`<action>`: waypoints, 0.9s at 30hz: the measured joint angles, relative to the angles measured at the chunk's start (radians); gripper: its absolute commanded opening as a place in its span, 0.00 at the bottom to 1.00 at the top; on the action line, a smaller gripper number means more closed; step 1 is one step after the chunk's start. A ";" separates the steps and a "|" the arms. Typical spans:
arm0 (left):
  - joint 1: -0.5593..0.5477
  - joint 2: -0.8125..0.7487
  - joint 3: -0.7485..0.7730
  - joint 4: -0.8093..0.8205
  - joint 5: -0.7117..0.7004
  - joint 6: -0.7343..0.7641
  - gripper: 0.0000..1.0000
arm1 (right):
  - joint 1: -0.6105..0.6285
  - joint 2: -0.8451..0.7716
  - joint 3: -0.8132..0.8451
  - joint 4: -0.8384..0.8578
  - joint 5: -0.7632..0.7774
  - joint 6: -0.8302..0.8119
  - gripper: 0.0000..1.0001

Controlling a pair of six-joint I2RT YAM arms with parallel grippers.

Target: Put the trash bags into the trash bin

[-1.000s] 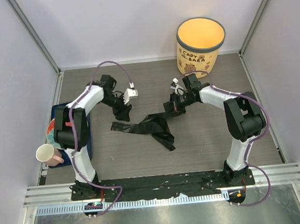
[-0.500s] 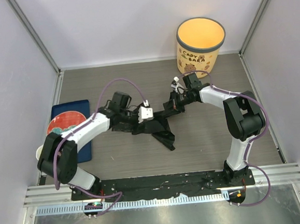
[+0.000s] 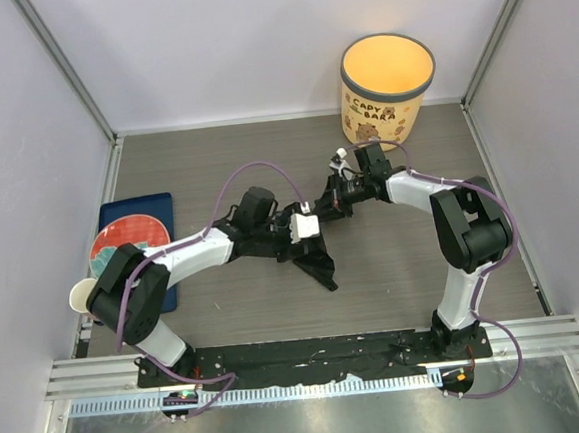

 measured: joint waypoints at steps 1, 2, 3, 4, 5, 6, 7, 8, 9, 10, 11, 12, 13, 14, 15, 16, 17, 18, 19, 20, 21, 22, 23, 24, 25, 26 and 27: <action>-0.001 0.000 0.000 0.003 0.000 -0.002 0.75 | 0.000 -0.001 -0.001 0.005 -0.003 0.005 0.01; -0.004 0.000 0.000 0.004 0.002 -0.002 0.75 | 0.000 -0.001 -0.002 0.011 -0.005 0.009 0.01; -0.005 0.000 0.000 0.007 0.005 -0.002 0.75 | 0.000 -0.001 -0.003 0.016 -0.007 0.014 0.01; -0.006 0.000 -0.003 0.014 0.007 -0.002 0.75 | 0.000 -0.001 -0.003 0.021 -0.008 0.021 0.01; -0.008 0.000 -0.010 0.019 0.009 -0.003 0.74 | 0.000 -0.001 -0.005 0.029 -0.011 0.029 0.01; -0.010 -0.001 -0.015 0.021 0.009 -0.003 0.74 | 0.000 -0.002 -0.008 0.040 -0.012 0.036 0.01; -0.014 -0.001 -0.023 0.025 0.007 -0.007 0.74 | 0.000 -0.002 -0.012 0.050 -0.014 0.048 0.01; -0.019 -0.001 -0.032 0.027 0.002 -0.010 0.74 | 0.000 -0.004 -0.017 0.061 -0.015 0.056 0.01; -0.026 -0.001 -0.042 0.031 -0.002 -0.015 0.74 | 0.000 -0.006 -0.023 0.071 -0.017 0.065 0.01; -0.036 -0.001 -0.051 0.035 -0.009 -0.023 0.74 | 0.000 -0.008 -0.027 0.079 -0.018 0.074 0.01; -0.047 -0.001 -0.061 0.045 -0.019 -0.029 0.72 | 0.000 -0.008 -0.030 0.084 -0.020 0.080 0.01; -0.057 -0.001 -0.069 0.052 -0.029 -0.031 0.71 | 0.000 -0.008 -0.031 0.089 -0.021 0.084 0.01; -0.069 -0.001 -0.079 0.065 -0.046 -0.036 0.70 | 0.000 -0.008 -0.033 0.094 -0.023 0.087 0.01; -0.079 -0.001 -0.087 0.077 -0.065 -0.040 0.67 | 0.000 -0.008 -0.034 0.097 -0.026 0.091 0.01; -0.086 -0.001 -0.093 0.092 -0.087 -0.047 0.66 | 0.000 -0.010 -0.037 0.101 -0.028 0.094 0.01; -0.093 -0.001 -0.096 0.107 -0.110 -0.054 0.64 | 0.000 -0.011 -0.040 0.101 -0.030 0.097 0.01; -0.097 -0.001 -0.096 0.118 -0.127 -0.058 0.63 | 0.000 -0.014 -0.043 0.102 -0.032 0.098 0.01; -0.100 -0.001 -0.096 0.139 -0.153 -0.063 0.62 | 0.000 -0.022 -0.049 0.102 -0.034 0.100 0.01; -0.100 -0.001 -0.096 0.162 -0.180 -0.065 0.63 | 0.000 -0.029 -0.055 0.101 -0.036 0.101 0.01; -0.100 -0.001 -0.096 0.183 -0.203 -0.069 0.64 | 0.000 -0.034 -0.059 0.101 -0.038 0.101 0.01; -0.100 -0.001 -0.096 0.206 -0.228 -0.077 0.66 | 0.000 -0.038 -0.061 0.100 -0.040 0.101 0.01; -0.100 -0.001 -0.096 0.224 -0.243 -0.079 0.66 | 0.000 -0.041 -0.063 0.100 -0.041 0.101 0.01; -0.100 -0.001 -0.097 0.243 -0.260 -0.081 0.65 | 0.000 -0.043 -0.064 0.101 -0.043 0.101 0.01; -0.100 -0.001 -0.098 0.262 -0.273 -0.082 0.62 | 0.000 -0.045 -0.066 0.100 -0.045 0.101 0.01; -0.100 -0.001 -0.098 0.274 -0.280 -0.084 0.56 | 0.000 -0.046 -0.066 0.100 -0.046 0.101 0.01; -0.100 -0.001 -0.098 0.286 -0.282 -0.085 0.40 | -0.001 -0.047 -0.066 0.099 -0.047 0.101 0.01; -0.100 -0.001 -0.098 0.295 -0.285 -0.087 0.29 | -0.003 -0.047 -0.066 0.100 -0.048 0.101 0.01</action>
